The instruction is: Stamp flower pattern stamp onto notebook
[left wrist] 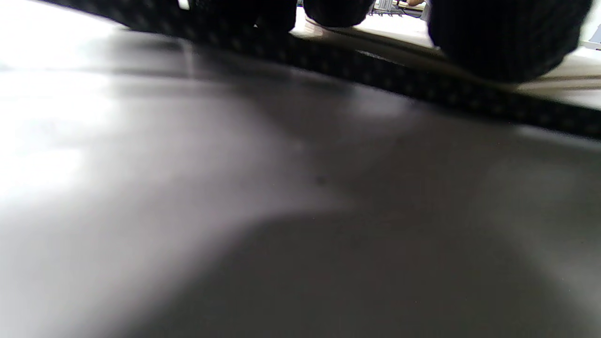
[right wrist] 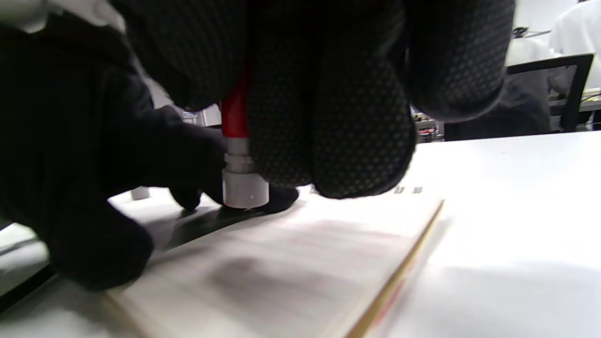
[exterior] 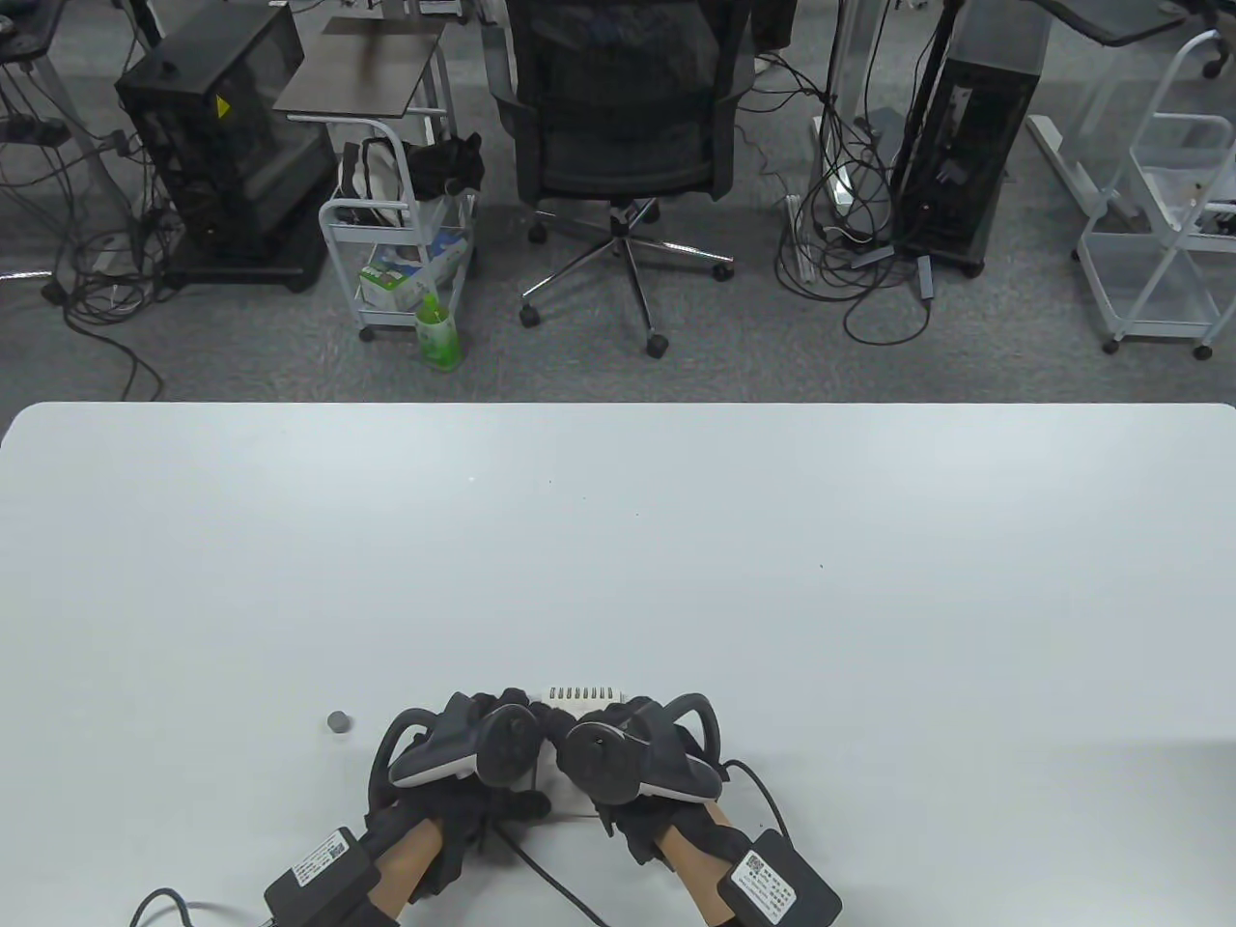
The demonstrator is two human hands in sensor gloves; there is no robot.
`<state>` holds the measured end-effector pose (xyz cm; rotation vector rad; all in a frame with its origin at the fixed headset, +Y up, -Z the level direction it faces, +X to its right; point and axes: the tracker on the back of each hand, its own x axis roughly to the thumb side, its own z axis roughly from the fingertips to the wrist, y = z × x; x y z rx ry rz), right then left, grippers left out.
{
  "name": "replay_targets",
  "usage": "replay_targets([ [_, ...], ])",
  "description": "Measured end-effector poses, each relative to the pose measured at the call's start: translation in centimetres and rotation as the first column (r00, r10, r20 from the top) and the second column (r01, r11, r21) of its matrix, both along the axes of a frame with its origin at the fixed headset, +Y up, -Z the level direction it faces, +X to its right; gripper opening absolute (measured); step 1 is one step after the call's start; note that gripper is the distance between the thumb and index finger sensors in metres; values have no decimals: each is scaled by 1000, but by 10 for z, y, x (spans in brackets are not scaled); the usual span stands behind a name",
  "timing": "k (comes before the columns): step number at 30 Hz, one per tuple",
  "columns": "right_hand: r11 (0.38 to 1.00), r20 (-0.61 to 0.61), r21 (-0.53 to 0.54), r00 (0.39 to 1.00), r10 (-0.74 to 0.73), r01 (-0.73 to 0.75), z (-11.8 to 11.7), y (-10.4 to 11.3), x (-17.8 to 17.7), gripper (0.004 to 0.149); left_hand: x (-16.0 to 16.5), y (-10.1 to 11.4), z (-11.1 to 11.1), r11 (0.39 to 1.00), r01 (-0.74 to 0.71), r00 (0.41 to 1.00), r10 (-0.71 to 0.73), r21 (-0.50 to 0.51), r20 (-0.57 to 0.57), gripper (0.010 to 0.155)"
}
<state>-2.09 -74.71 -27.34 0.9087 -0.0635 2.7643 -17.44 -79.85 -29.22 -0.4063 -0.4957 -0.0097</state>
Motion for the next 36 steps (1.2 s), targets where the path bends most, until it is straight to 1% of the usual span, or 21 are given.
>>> replay_targets([
  [4,1000,-15,3,1000,25,-25,1,-4,-7,46,0,0,0,1000,1,1000,-1,0,1,90],
  [12,999,-19,1,999,50,-50,0,-9,-11,46,0,0,0,1000,1,1000,-1,0,1,90],
  [16,996,-30,24,996,87,-86,0,-11,-13,45,0,0,0,1000,1,1000,-1,0,1,90],
  [22,998,-29,7,998,62,-62,0,-12,-13,46,0,0,0,1000,1,1000,-1,0,1,90],
  [31,997,-23,-15,997,70,-70,1,-14,-18,46,0,0,0,1000,1,1000,-1,0,1,90],
  [34,998,-8,-4,998,68,-68,2,-16,-19,45,0,0,0,1000,1,1000,-1,0,1,90],
  [36,997,5,-30,998,70,-69,1,-16,-20,45,0,1,0,1000,-4,1000,4,1,0,90],
])
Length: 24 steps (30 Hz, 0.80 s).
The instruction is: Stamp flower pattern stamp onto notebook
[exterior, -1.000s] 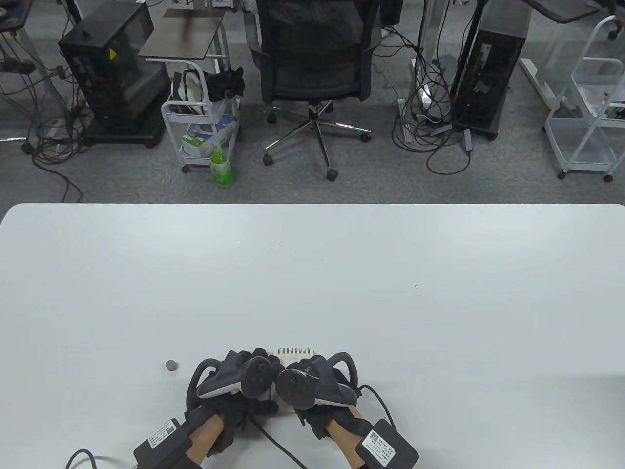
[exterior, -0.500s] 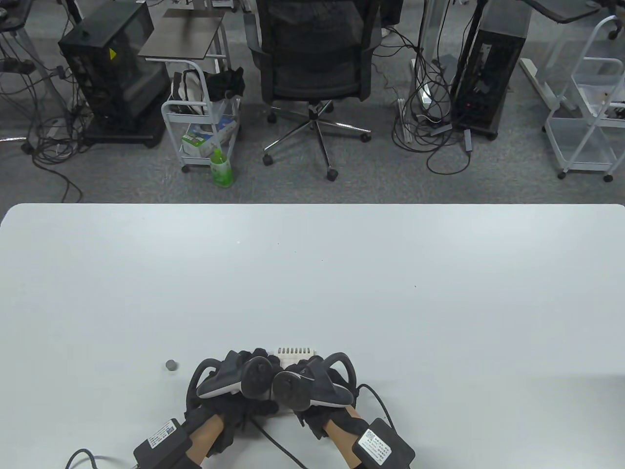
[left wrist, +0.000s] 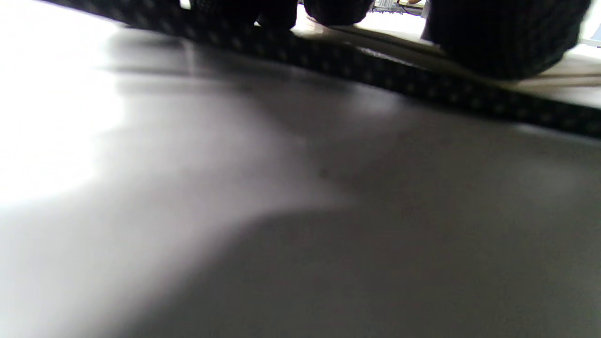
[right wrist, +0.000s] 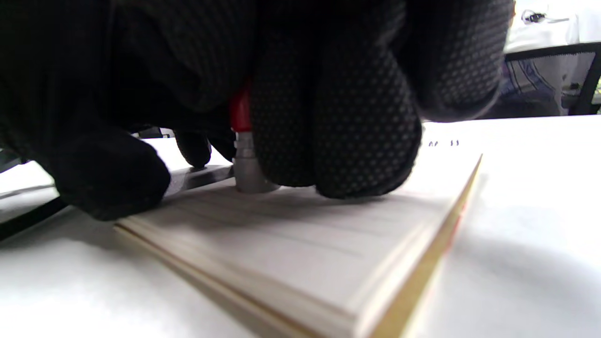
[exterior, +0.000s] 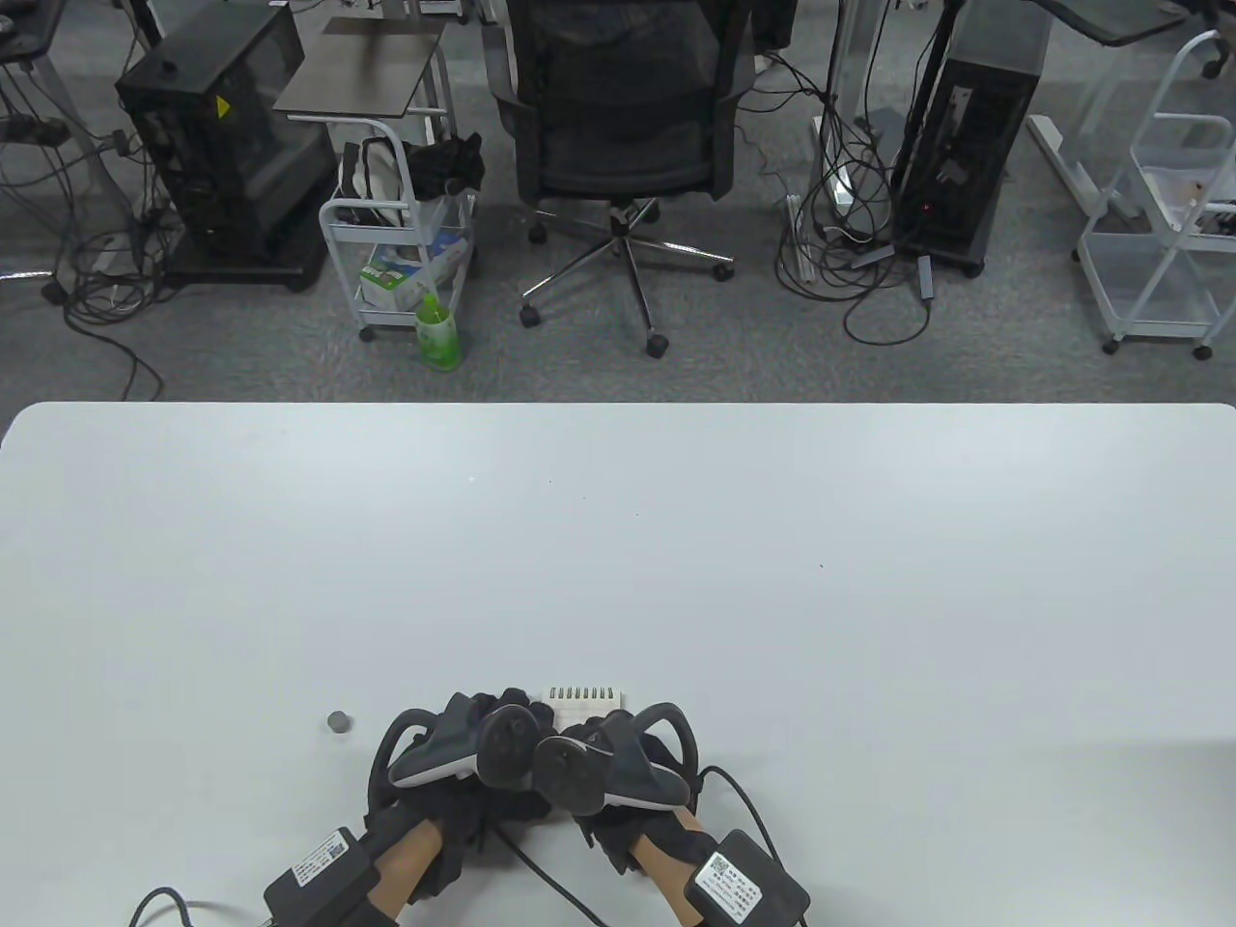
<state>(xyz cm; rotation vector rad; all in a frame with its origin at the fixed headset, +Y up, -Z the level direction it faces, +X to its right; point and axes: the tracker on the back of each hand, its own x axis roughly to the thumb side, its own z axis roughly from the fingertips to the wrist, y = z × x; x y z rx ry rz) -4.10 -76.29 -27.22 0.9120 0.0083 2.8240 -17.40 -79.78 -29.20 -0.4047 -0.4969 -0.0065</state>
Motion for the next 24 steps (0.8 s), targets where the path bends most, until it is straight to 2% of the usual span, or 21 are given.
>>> replay_targets([
  [5,1000,16,-10,1000,-3,3,0,0,-1,45,-1,0,1,1000,4,1000,-4,-3,0,90],
  [7,998,28,-62,1000,9,-8,-2,0,-2,45,-1,0,1,1000,7,1000,-7,-3,1,90],
  [14,1000,37,-31,999,2,0,-1,0,-4,44,-1,0,1,1000,5,1000,-5,-6,-2,90],
  [20,998,32,-64,999,2,0,-4,1,-2,44,-2,0,1,1000,6,1000,-6,-6,-3,90],
  [24,1000,17,-10,1000,-2,2,-3,5,-2,44,-2,0,1,1000,4,1000,-4,-6,-3,90],
])
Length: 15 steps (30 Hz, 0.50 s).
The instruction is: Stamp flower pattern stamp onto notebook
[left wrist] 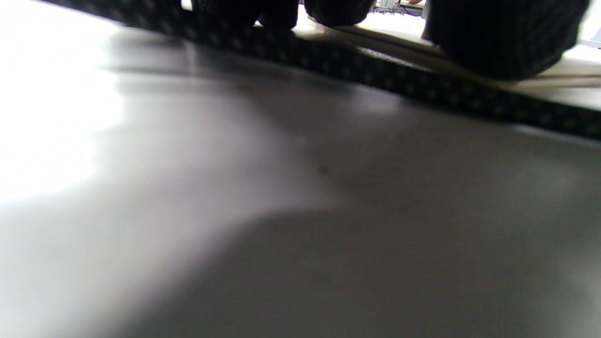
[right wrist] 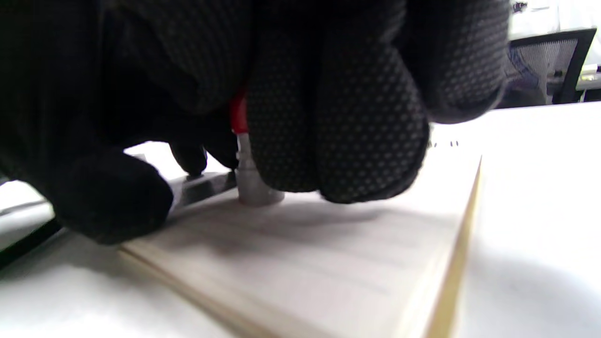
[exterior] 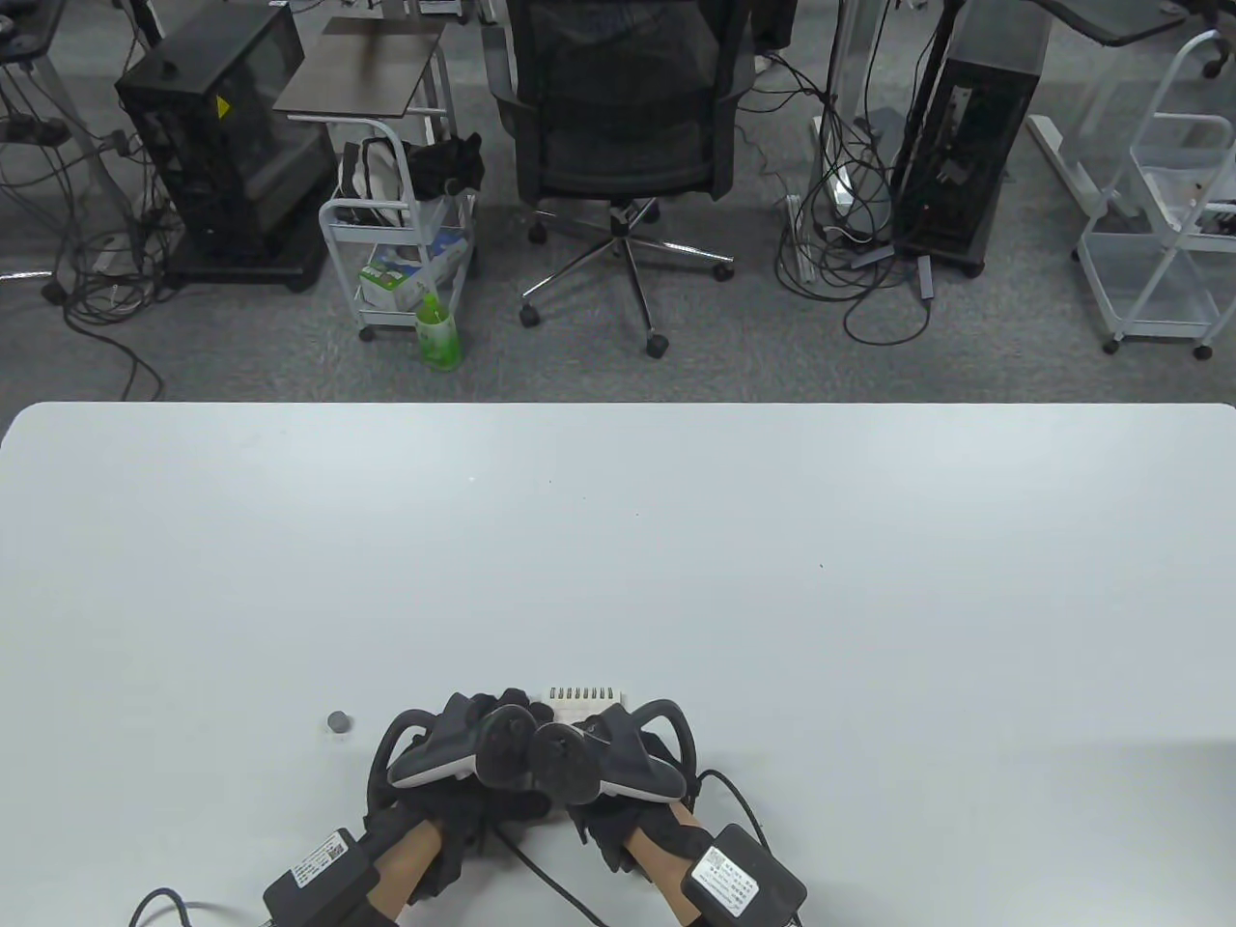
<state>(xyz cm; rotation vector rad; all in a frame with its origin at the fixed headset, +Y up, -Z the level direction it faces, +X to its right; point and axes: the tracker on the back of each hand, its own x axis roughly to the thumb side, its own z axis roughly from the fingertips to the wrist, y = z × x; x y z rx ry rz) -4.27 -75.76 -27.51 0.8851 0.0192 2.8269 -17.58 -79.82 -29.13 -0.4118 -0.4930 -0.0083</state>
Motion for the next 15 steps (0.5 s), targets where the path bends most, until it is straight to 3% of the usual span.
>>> replay_targets([
  [9,994,41,48,994,-99,97,-2,23,26,45,0,0,0,1000,0,1000,0,0,0,90],
  [15,996,63,19,994,-92,91,-5,20,41,44,0,0,0,1000,1,1000,-1,0,0,90],
])
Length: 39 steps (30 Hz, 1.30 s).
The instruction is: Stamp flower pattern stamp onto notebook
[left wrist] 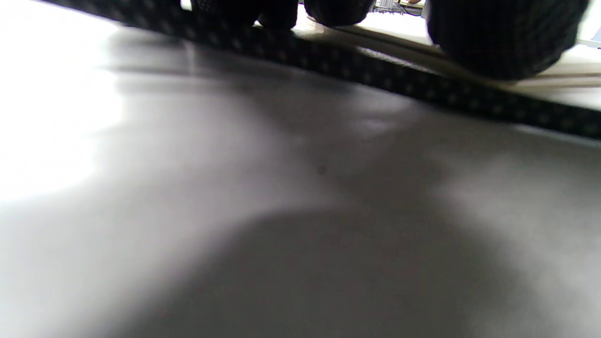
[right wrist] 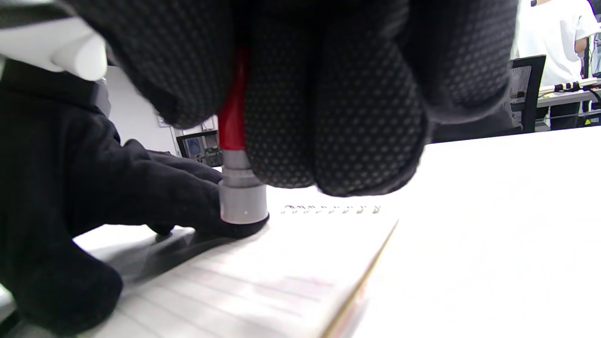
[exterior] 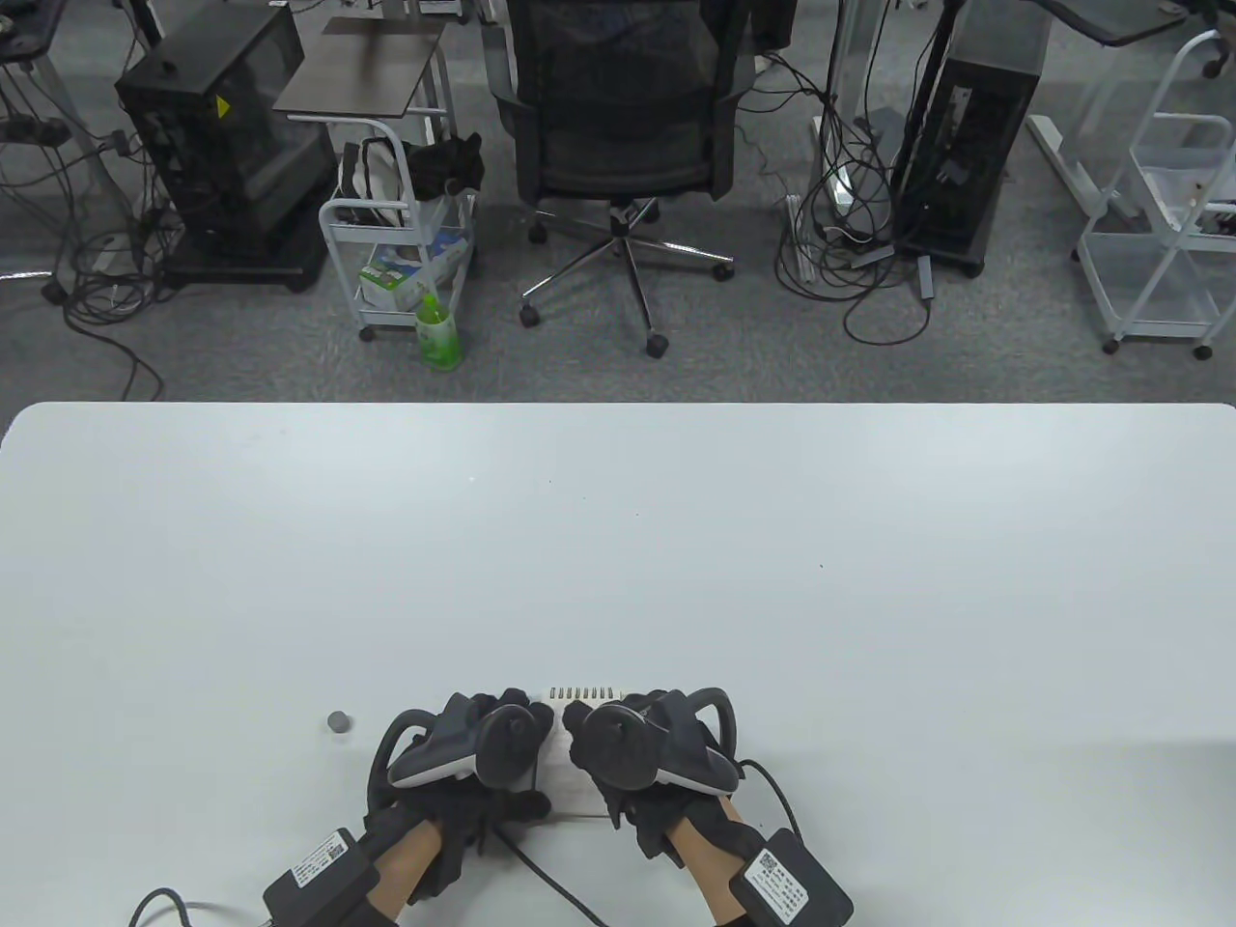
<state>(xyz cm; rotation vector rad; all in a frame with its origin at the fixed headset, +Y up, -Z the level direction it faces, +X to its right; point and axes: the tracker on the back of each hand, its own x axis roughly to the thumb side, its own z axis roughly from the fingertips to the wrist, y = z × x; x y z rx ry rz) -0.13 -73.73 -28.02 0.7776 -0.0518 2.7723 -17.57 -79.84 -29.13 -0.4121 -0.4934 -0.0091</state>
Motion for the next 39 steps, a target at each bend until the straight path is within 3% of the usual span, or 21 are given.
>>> replay_targets([
  [12,996,-47,0,995,89,-89,2,-15,-11,44,0,0,0,1000,0,1000,0,-1,1,90],
  [25,995,-46,29,994,99,-98,4,-18,-17,44,0,0,0,1000,2,1000,-2,-2,2,90],
  [39,997,-15,-31,998,65,-66,4,-24,-18,42,0,0,0,1000,5,1000,-5,-3,3,90],
])
